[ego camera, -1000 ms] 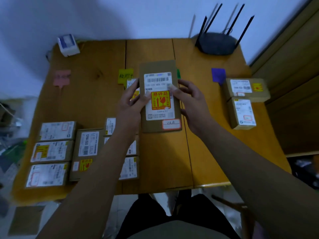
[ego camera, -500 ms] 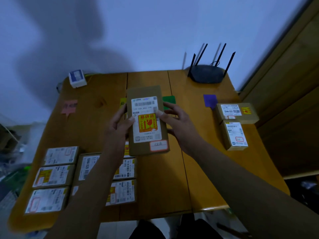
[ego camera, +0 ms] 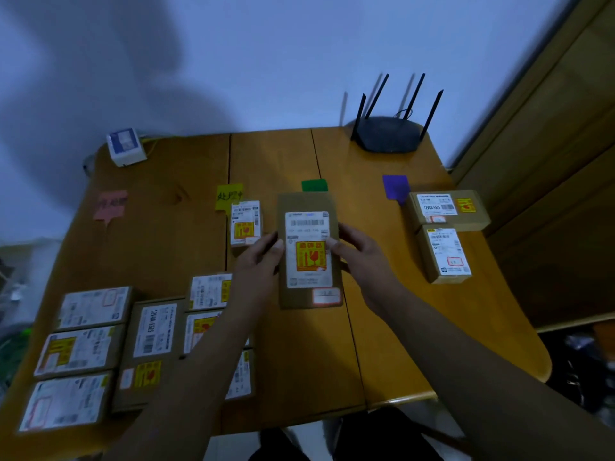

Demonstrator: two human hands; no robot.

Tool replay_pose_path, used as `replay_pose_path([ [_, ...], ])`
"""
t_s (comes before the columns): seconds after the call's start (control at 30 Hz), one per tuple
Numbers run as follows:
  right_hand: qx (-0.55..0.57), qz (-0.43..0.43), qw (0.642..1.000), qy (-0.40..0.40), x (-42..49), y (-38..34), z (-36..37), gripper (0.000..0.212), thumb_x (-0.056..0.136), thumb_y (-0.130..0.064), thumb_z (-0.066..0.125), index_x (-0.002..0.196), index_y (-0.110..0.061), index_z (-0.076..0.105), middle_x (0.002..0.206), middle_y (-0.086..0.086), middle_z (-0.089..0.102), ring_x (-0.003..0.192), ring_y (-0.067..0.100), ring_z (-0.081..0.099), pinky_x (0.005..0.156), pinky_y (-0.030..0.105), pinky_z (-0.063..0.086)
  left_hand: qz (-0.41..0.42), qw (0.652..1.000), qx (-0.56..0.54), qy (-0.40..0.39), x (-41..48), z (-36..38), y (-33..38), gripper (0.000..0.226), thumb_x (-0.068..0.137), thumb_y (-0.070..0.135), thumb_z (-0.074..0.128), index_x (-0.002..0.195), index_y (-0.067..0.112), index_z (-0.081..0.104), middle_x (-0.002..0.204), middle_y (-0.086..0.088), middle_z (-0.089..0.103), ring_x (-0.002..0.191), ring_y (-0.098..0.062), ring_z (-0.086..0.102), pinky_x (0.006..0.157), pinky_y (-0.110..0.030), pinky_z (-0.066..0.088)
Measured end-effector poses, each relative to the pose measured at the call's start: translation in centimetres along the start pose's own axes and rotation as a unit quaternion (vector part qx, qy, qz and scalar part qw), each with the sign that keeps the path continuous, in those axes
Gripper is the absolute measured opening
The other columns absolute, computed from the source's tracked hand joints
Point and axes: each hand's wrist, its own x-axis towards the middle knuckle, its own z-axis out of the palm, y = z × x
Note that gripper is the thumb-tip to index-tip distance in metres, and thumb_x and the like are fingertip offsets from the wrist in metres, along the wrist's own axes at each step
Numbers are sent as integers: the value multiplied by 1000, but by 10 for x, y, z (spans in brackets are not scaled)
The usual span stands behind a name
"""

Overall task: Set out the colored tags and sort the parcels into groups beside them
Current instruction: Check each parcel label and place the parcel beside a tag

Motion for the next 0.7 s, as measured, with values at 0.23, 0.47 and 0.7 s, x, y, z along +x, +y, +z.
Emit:
replay_pose_path([
  [0.23, -4, 37, 997, 64, 66, 20, -73, 46, 100, -28, 68, 146, -25, 60, 129, -4, 73, 108, 11, 74, 83, 32, 63, -43, 998, 23, -41, 56, 91, -18, 50, 101, 20, 63, 144, 40, 45, 96, 35, 61, 75, 20, 67, 57, -6, 52],
  [0.47, -7, 78, 994, 78, 144, 40, -112, 38, 102, -18, 66, 139, -14, 64, 104, -9, 76, 75, -1, 77, 59, 17, 59, -85, 996, 27, 19, 112, 156, -43, 49, 102, 15, 63, 149, 12, 51, 130, -5, 66, 88, 4, 63, 61, -6, 52],
  [0.7, -15, 102, 992, 73, 177, 61, -111, 36, 104, -16, 61, 140, -16, 63, 103, -10, 75, 71, -1, 76, 56, 20, 60, -110, 991, 61, 42, 144, 167, -63, 46, 105, 17, 58, 150, 16, 51, 117, 4, 64, 80, 7, 62, 55, -5, 50],
])
